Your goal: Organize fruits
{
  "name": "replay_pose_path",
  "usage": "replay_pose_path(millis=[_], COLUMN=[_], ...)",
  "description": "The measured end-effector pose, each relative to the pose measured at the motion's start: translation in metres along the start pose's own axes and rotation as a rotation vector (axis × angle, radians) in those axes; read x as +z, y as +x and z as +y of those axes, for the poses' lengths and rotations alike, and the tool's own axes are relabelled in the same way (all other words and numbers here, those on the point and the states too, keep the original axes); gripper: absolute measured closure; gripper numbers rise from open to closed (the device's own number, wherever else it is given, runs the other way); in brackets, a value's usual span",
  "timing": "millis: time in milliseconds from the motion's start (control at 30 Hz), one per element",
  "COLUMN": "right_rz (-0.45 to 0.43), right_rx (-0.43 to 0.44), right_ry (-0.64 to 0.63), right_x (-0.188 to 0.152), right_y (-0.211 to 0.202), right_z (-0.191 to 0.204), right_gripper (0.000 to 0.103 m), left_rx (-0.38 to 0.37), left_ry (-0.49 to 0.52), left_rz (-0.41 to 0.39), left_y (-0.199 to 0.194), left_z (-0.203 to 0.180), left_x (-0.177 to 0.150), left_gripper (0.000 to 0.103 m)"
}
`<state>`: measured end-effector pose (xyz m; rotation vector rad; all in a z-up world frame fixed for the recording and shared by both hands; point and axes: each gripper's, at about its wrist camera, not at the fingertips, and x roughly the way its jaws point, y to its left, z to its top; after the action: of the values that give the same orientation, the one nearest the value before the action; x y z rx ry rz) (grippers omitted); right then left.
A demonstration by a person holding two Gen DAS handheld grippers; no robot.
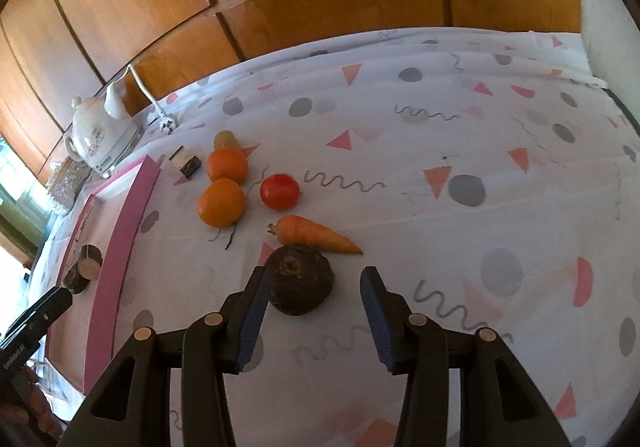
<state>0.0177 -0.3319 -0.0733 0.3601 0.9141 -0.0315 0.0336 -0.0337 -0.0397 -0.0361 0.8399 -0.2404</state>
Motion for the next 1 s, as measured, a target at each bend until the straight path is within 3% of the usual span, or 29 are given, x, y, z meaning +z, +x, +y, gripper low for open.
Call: replay_pose_path(millis=[233,500,767,833,900,1000], right_rz=[0.037,0.104,0.061,0.044,0.037,0.032], right_rx=[0.052,0.248,0.156,0.103,0.054,0.007], right_ry=[-0.014,-0.034,-0.044,-0.058,-0.072,-0.128], right_x=[0.001,-0.011,-0.007,-0.004,-0.001,0.007], right_y=[0.016,0.022,0.007,0.006,0.006,0.011], right_z=[0.01,0.026,0.007,0.001,-0.005,-0.008], right_gripper=[0.053,0.053,0.055,0.057,0.071,0.074], left_rx=[-0.021,-0.061,-0.121,-0.151,-0.167,-0.187], left_ry=[0.032,0.076,0.138,0.166,0.184,0.207], left_rz=[0.009,0.035,0.058,0.061,0.069,0.085], left_y=[0.003,0.009,0.016,0.02,0.023,0.027], left_z=[-0.013,-0.03,-0.056,-0.066,-0.074,-0.083], left_x=[0.001,0.002,0.002,0.002,0.001,-0.003], left_gripper=[0.044,0.044,0.044,0.044,0.044,0.044])
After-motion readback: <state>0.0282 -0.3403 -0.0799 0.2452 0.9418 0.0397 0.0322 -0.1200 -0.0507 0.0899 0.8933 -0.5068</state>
